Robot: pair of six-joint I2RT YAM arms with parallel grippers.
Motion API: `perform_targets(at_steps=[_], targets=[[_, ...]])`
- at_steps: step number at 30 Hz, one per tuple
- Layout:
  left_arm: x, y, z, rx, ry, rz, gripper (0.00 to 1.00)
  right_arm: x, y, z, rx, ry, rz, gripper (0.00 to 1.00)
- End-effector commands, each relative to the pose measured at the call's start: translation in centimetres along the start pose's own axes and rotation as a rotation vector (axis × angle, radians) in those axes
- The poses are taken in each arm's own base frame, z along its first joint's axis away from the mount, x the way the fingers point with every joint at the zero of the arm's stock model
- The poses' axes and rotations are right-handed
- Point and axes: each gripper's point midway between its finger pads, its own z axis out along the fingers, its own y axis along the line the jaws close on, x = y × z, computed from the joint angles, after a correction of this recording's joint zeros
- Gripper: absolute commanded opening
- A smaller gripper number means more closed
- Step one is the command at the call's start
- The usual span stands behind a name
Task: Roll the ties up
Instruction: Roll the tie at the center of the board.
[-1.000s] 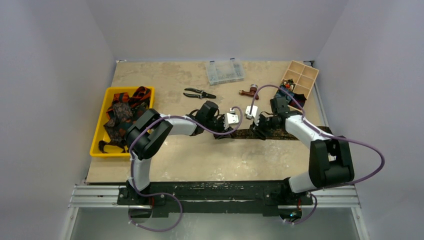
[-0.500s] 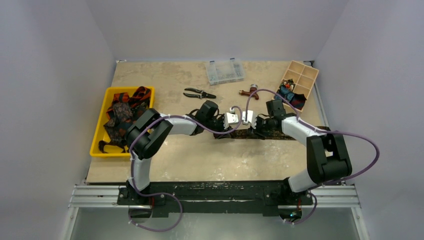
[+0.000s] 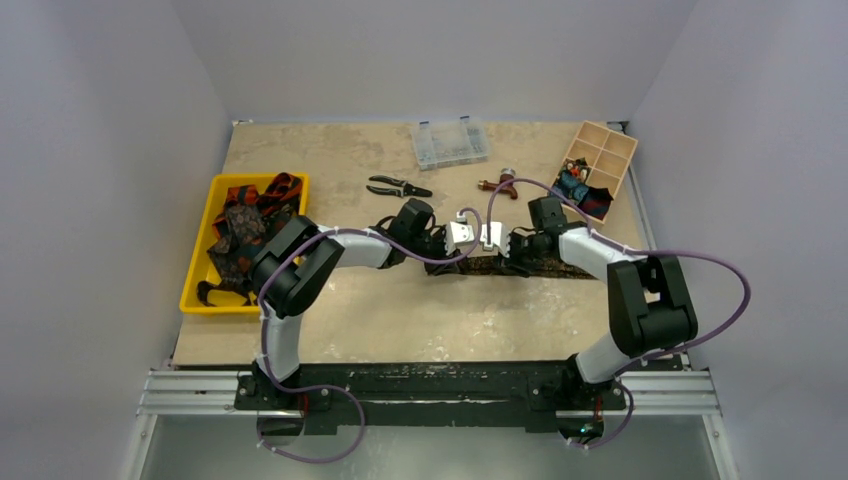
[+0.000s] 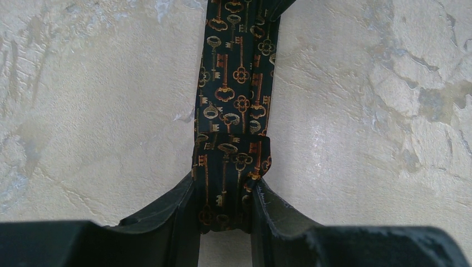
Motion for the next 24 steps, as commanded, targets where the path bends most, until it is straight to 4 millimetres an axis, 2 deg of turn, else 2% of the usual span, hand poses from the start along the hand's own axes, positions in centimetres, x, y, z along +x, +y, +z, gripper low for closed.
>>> perform_targets(at_steps=[1,7,11,12,14,16,18,22,24], targets=[[9.2,-2.2,-1.2,0.019,0.276,-0.202,0.11,-0.7,-1.6,-0.1,0.020,0.009,-0.024,0.38],[9.0,-2.2,-1.2,0.023,0.272,-0.208,0.11,-0.6,-1.9,0.4,0.017,0.030,-0.006,0.31],[9.0,-2.1,-1.2,0.024,0.271,-0.208,0.11,-0.8,-1.9,0.4,0.014,0.024,-0.004,0.09],[9.1,-2.1,-1.2,0.024,0.272,-0.210,0.11,-0.9,-1.9,0.4,0.011,0.022,-0.006,0.07],[9.1,-2.1,-1.2,0.024,0.275,-0.213,0.11,-1.3,-1.8,0.1,0.007,0.010,-0.007,0.08],[9.1,-2.0,-1.2,0.023,0.275,-0.217,0.11,-1.7,-1.9,-0.3,0.015,-0.002,-0.003,0.25],[9.2,-2.1,-1.2,0.026,0.276,-0.219,0.11,-2.2,-2.3,-0.6,0.033,-0.014,-0.001,0.31],[9.2,-2.0,-1.2,0.024,0.278,-0.219,0.11,-2.0,-2.5,-0.2,0.019,-0.005,0.015,0.27],[9.2,-2.0,-1.2,0.024,0.279,-0.220,0.11,-1.8,-2.3,0.0,0.011,-0.005,0.015,0.22]])
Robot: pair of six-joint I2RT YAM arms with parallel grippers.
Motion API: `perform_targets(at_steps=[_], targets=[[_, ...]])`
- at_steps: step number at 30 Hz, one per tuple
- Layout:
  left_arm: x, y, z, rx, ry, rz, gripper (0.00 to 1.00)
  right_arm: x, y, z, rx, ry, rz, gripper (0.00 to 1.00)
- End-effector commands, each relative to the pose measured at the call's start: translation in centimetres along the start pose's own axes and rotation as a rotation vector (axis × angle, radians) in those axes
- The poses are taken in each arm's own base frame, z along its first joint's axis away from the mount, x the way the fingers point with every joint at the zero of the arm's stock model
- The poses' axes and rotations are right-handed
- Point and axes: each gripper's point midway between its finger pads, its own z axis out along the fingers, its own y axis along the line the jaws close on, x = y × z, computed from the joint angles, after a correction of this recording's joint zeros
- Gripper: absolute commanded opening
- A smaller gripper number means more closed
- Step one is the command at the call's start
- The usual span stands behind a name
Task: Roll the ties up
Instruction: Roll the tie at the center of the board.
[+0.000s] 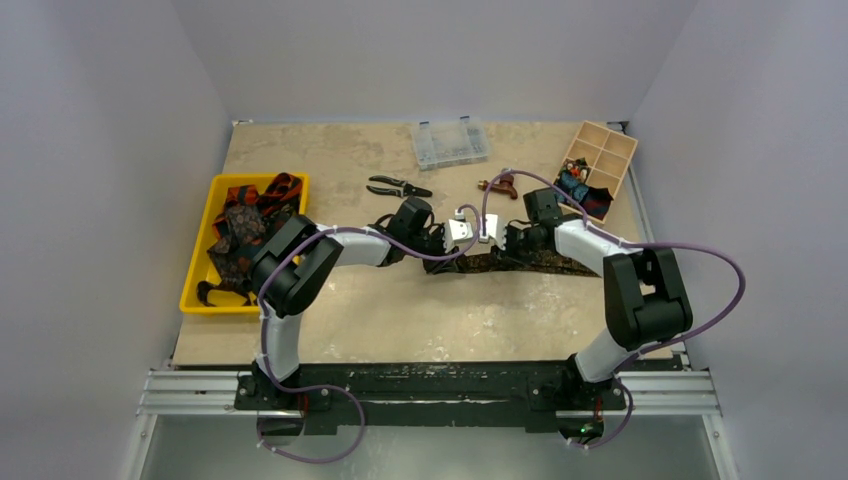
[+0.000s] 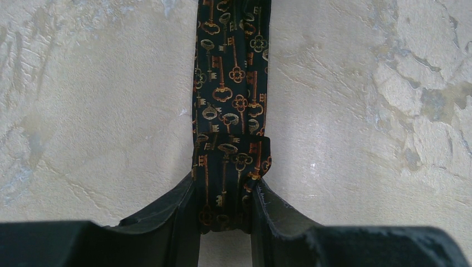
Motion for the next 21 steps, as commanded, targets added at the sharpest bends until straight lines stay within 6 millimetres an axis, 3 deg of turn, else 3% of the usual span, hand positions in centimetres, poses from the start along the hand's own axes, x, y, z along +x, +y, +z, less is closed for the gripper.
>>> perform_targets(at_steps=[1,6,11,16,21], targets=[[9.1,-2.1,-0.9,0.021,0.273,-0.196,0.11,-1.4,-0.9,-0.4,0.009,-0.031,-0.011,0.19],[9.2,-2.1,-1.0,0.016,0.275,-0.199,0.11,-1.2,-0.7,-0.6,0.010,-0.025,-0.018,0.00],[9.2,-2.0,-1.0,0.015,0.279,-0.200,0.11,-2.0,-0.6,-1.5,0.013,-0.043,-0.031,0.00],[9.2,-2.0,-0.9,0.014,0.279,-0.207,0.10,-2.7,0.7,-2.7,0.004,-0.074,-0.055,0.00],[9.1,-2.1,-0.9,0.016,0.276,-0.209,0.09,-1.5,2.1,-2.1,-0.023,-0.038,-0.100,0.00]])
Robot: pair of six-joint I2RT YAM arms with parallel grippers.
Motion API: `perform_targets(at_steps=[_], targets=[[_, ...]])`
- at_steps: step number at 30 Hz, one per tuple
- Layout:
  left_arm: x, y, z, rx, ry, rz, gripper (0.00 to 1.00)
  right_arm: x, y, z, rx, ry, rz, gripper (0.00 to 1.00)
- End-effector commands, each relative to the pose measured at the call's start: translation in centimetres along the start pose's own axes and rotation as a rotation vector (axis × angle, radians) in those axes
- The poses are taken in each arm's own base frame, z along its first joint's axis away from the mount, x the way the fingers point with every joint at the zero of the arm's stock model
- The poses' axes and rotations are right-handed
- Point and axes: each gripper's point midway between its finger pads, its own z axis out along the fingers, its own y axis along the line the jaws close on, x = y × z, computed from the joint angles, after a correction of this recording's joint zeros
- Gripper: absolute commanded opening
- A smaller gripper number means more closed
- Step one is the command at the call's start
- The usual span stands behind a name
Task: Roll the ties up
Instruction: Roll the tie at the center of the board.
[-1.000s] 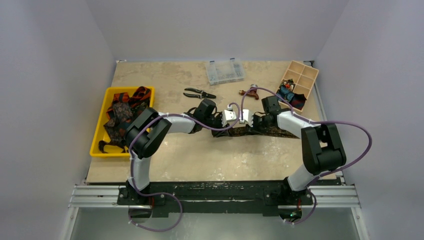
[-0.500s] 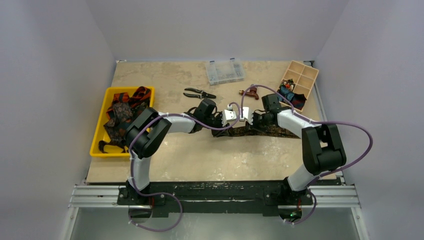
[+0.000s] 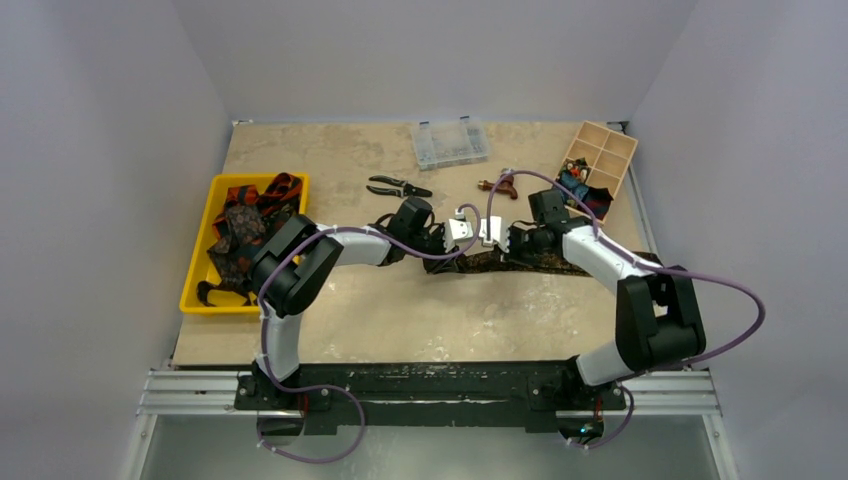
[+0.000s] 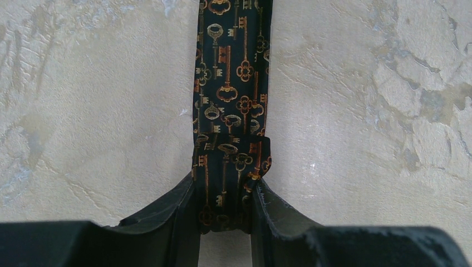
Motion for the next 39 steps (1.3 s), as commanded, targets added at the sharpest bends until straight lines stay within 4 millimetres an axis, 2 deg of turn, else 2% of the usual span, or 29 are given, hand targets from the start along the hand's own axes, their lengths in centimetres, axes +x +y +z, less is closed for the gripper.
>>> perform_targets(at_steps=[1,12,16,23,26,29,33,36,39], targets=[[9.1,-2.0,-0.8,0.017,0.270,-0.203,0.09,0.6,1.8,0.5,-0.050,0.015,-0.058,0.00],[8.0,-2.1,-1.3,0.028,0.217,-0.214,0.09,3.8,2.0,1.9,-0.089,0.152,-0.109,0.00],[6.3,-2.1,-1.8,0.034,0.123,-0.188,0.09,4.5,2.1,2.4,-0.113,0.185,-0.092,0.00],[2.0,-1.7,-2.4,0.021,-0.032,-0.210,0.09,5.3,3.2,2.5,-0.152,0.208,-0.116,0.00],[1.2,-1.3,-2.6,0.008,-0.056,-0.218,0.09,5.4,3.3,2.5,-0.156,0.211,-0.117,0.00],[2.0,-1.7,-2.5,0.008,-0.001,-0.171,0.09,5.3,3.5,2.5,-0.168,0.211,-0.107,0.00],[5.1,-2.0,-2.3,-0.013,0.161,-0.120,0.10,4.3,3.4,2.1,-0.176,0.184,-0.083,0.02],[7.9,-2.4,-2.7,-0.016,0.273,-0.145,0.11,2.6,3.3,1.3,-0.169,0.132,-0.033,0.19],[8.5,-2.6,-2.8,-0.008,0.290,-0.128,0.11,1.2,3.1,-0.3,-0.162,0.100,0.039,0.28]])
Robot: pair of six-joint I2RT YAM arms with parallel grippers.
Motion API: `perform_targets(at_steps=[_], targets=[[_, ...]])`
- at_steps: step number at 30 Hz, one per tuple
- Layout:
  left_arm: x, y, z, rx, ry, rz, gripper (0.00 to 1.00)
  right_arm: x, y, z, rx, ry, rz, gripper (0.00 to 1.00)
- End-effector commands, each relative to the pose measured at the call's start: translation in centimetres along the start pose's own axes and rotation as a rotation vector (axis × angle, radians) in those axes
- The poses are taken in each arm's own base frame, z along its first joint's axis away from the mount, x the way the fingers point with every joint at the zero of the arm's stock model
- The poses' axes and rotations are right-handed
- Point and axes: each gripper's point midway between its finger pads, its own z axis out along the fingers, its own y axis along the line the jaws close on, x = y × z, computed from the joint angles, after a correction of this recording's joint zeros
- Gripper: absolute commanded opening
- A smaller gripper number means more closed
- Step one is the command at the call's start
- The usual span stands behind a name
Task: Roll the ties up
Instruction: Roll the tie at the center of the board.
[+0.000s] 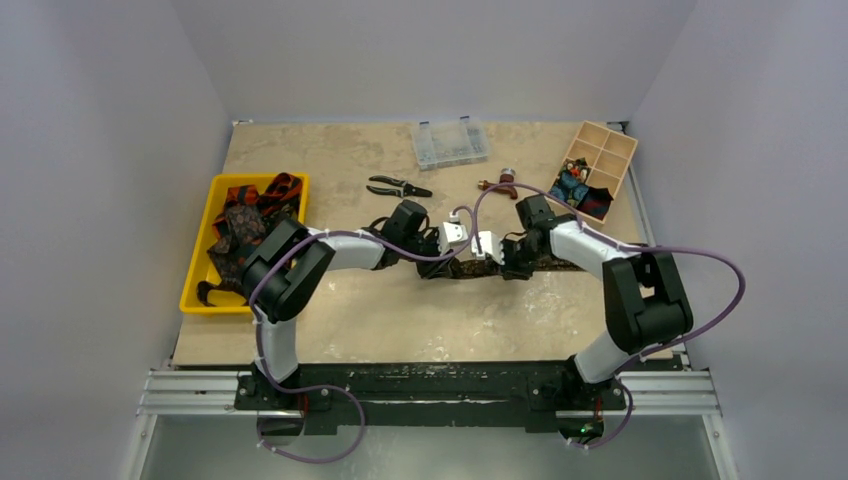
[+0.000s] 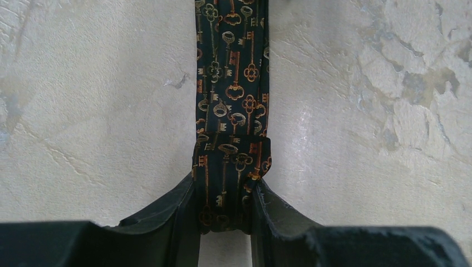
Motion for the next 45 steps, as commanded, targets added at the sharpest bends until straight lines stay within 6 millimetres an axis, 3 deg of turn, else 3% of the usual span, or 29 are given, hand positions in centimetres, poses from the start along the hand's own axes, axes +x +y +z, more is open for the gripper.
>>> perform_targets(at_steps=[1,4,7,11,15,20,29,32,37,41,45], targets=[[7.7,-1.1,-1.2,-0.002,0.267,-0.069,0.11,-1.4,0.4,-3.2,-0.018,-0.046,0.140,0.33],[8.0,-1.1,-1.2,0.011,0.285,-0.051,0.11,-1.2,-0.8,-5.6,0.016,-0.077,0.265,0.43],[8.0,-1.4,-1.2,0.031,0.286,-0.035,0.10,1.6,-2.1,-7.6,0.035,-0.060,0.420,0.45],[8.2,-1.8,-1.1,0.066,0.302,-0.015,0.10,6.6,-1.9,-8.5,0.018,0.045,0.512,0.47],[8.4,-1.8,-0.9,0.093,0.322,0.017,0.10,10.2,-2.3,-8.9,0.017,0.126,0.522,0.52],[8.7,-1.8,-0.7,0.115,0.350,0.022,0.11,12.4,-2.8,-8.3,-0.001,0.177,0.542,0.53],[8.8,-2.0,-0.7,0.135,0.361,0.056,0.11,15.7,0.0,-7.1,-0.100,0.257,0.596,0.50],[9.0,-2.1,-0.7,0.139,0.370,0.063,0.11,15.7,0.7,-7.1,-0.103,0.259,0.603,0.50],[8.9,-2.0,-0.7,0.145,0.375,0.070,0.12,14.0,-0.8,-8.4,-0.047,0.196,0.628,0.55],[8.7,-1.8,-0.6,0.140,0.377,0.069,0.12,10.4,-3.8,-11.0,0.066,0.050,0.637,0.67],[8.8,-1.7,-0.5,0.135,0.380,0.058,0.13,5.2,-8.0,-14.5,0.235,-0.185,0.688,0.93]])
